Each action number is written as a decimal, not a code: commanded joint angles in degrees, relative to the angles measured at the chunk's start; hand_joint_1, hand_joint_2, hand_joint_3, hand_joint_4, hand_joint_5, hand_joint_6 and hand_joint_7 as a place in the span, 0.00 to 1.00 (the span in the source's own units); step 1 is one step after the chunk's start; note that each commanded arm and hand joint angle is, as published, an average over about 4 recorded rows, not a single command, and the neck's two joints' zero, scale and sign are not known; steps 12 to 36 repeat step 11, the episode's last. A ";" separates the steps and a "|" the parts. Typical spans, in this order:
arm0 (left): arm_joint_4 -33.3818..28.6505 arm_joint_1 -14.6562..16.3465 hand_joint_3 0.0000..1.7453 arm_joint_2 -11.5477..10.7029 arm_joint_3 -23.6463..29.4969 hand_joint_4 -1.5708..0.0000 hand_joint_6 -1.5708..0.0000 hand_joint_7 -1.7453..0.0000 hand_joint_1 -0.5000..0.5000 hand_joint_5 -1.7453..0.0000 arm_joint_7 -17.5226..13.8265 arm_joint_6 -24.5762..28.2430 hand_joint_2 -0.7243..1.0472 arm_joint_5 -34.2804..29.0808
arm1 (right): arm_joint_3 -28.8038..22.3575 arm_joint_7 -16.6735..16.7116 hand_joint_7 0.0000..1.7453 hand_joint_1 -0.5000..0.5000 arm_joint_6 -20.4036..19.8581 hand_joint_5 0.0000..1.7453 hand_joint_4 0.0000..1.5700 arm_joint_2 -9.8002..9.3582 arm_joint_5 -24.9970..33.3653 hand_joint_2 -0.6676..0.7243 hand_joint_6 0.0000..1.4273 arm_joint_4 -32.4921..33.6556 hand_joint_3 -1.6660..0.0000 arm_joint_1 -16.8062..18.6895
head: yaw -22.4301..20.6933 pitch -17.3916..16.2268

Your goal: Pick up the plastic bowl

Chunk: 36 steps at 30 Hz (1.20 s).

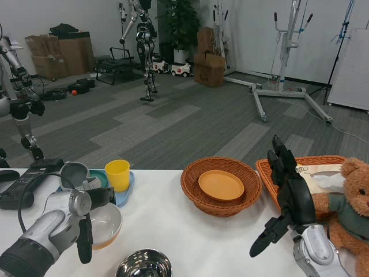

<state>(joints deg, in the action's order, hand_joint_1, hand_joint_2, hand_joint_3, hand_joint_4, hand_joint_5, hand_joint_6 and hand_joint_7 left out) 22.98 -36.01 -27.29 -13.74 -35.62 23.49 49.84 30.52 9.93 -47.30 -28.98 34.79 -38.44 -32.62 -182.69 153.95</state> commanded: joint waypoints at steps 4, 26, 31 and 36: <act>-0.81 -0.97 0.30 -0.75 0.03 1.00 1.00 0.12 0.42 0.00 -0.42 0.09 0.65 -0.34 | 0.37 0.00 0.00 0.04 0.28 0.00 0.00 -0.55 0.10 1.00 0.00 0.47 1.00 -0.78 | -0.81 -0.09; -2.70 -0.26 0.30 -0.81 0.17 1.00 1.00 0.12 0.42 0.00 -0.74 0.07 0.65 -0.21 | 0.86 0.00 0.00 0.04 0.19 0.00 0.00 -0.55 0.10 1.00 0.00 1.02 1.00 -0.63 | -1.69 -0.78; -2.70 -0.26 0.30 -0.81 0.17 1.00 1.00 0.12 0.42 0.00 -0.74 0.07 0.65 -0.21 | 0.86 0.00 0.00 0.04 0.19 0.00 0.00 -0.55 0.10 1.00 0.00 1.02 1.00 -0.63 | -1.69 -0.78; -2.70 -0.26 0.30 -0.81 0.17 1.00 1.00 0.12 0.42 0.00 -0.74 0.07 0.65 -0.21 | 0.86 0.00 0.00 0.04 0.19 0.00 0.00 -0.55 0.10 1.00 0.00 1.02 1.00 -0.63 | -1.69 -0.78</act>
